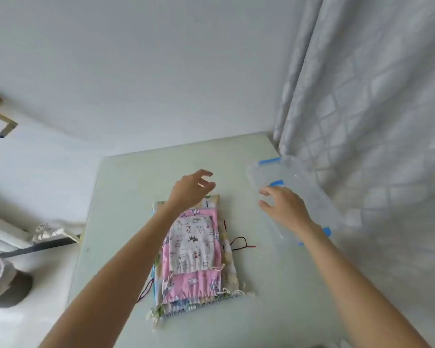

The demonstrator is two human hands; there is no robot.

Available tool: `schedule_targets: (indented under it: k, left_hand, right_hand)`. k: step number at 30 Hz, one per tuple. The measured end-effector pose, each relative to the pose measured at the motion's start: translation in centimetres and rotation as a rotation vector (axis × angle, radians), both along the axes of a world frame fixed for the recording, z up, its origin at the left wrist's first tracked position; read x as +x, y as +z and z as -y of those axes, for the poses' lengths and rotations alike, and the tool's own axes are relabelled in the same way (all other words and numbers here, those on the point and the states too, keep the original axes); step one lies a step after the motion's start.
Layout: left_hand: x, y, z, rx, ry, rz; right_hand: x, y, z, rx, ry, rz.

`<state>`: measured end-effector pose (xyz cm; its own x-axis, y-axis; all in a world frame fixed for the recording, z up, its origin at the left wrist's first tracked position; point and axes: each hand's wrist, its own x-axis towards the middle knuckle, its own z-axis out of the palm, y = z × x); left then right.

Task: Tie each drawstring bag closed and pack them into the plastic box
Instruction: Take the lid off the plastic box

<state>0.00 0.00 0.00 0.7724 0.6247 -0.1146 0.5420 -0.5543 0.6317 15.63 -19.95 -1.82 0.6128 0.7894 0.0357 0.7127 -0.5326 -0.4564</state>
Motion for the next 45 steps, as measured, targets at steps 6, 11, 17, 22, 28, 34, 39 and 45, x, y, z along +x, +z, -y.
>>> schedule_targets:
  k: [6, 11, 17, 22, 28, 34, 39, 45]
  left_hand:
    - [6.2, -5.2, 2.7, -0.247, 0.030, -0.029]
    - [11.9, -7.6, 4.6, -0.429, 0.126, 0.032]
    - [14.6, -8.5, 4.2, -0.279, 0.254, 0.031]
    - [12.4, -9.4, 4.0, -0.356, 0.269, 0.080]
    - [9.0, -9.8, 4.4, -0.465, 0.329, 0.163]
    - [7.7, -10.0, 3.6, -0.469, 0.342, 0.136]
    - [7.5, -10.4, 3.0, -0.478, 0.345, 0.119]
    - [6.6, -9.8, 3.0, -0.165, 0.292, 0.155]
  right_hand:
    - [2.8, -4.9, 4.2, -0.401, -0.110, -0.008]
    - [4.7, -6.0, 5.2, -0.396, 0.005, -0.109]
    - [9.5, -6.5, 8.7, -0.267, 0.218, -0.149]
    - [10.2, -7.1, 9.7, -0.023, 0.041, -0.148]
    - [10.0, -7.8, 9.8, 0.287, -0.516, -0.183]
    - [10.0, -7.8, 9.5, 0.182, -0.468, -0.056]
    - [11.3, -6.8, 9.0, -0.041, -0.436, -0.006]
    - [9.6, -6.9, 9.8, 0.040, -0.327, 0.134]
